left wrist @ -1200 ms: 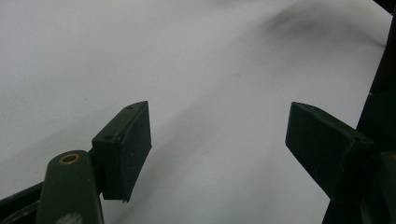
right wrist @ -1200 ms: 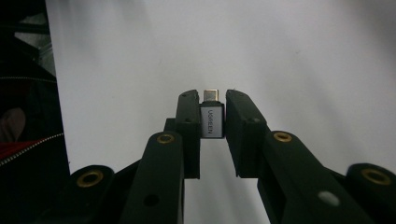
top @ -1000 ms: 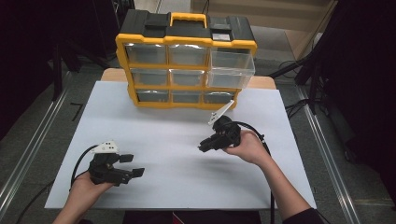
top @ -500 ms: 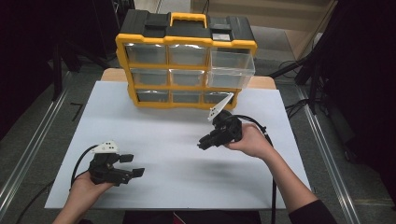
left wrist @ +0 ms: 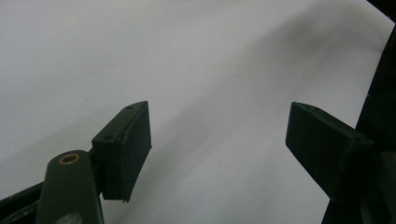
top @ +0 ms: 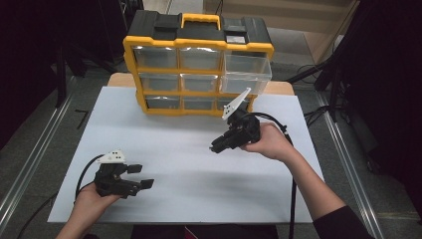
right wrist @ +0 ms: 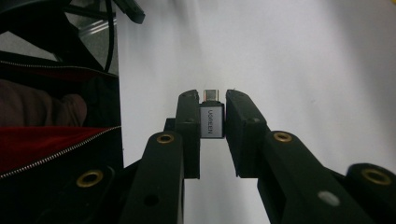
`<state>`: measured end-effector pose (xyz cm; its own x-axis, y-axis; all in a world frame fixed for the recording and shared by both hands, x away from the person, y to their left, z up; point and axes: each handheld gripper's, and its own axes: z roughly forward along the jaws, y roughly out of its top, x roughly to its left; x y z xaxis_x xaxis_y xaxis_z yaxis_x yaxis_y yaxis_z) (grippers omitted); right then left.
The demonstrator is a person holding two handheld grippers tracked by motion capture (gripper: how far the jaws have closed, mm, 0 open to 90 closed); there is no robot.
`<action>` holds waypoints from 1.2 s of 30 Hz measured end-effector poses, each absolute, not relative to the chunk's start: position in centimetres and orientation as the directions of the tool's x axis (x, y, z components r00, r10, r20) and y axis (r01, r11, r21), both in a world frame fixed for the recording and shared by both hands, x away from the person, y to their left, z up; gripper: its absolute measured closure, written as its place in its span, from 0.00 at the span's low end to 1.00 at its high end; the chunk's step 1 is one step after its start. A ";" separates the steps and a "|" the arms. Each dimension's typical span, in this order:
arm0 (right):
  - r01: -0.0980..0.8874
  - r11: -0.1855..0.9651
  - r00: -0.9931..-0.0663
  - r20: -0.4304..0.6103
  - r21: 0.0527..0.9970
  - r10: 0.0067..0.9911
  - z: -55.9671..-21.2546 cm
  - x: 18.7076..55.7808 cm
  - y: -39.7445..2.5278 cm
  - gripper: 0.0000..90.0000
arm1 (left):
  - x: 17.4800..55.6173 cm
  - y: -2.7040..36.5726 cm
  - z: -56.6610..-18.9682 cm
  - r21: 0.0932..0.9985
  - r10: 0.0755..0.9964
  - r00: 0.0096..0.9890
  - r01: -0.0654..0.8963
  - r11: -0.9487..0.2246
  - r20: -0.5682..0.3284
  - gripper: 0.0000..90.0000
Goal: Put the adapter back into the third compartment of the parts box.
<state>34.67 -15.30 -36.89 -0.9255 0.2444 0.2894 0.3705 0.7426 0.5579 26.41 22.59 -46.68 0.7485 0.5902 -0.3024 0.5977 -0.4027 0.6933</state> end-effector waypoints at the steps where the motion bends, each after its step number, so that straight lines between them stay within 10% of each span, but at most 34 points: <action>1: 0.359 0.748 -0.930 0.279 0.558 0.239 -36.3 34.7 -15.1 0.81 | 26.4 22.6 -46.7 0.692 0.591 0.748 0.599 -0.403 -0.304 0.26; 36: 0.308 0.761 -0.950 0.232 0.571 0.210 -27.7 36.5 -16.0 0.81 | 26.3 22.5 -46.6 0.697 0.593 0.747 0.596 -0.399 -0.299 0.27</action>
<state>36.51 -16.02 -27.71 -0.9498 0.2096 0.2324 0.3076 0.7614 0.5706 26.33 22.54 -46.59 0.7474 0.5933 -0.2991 0.5958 -0.3992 0.6969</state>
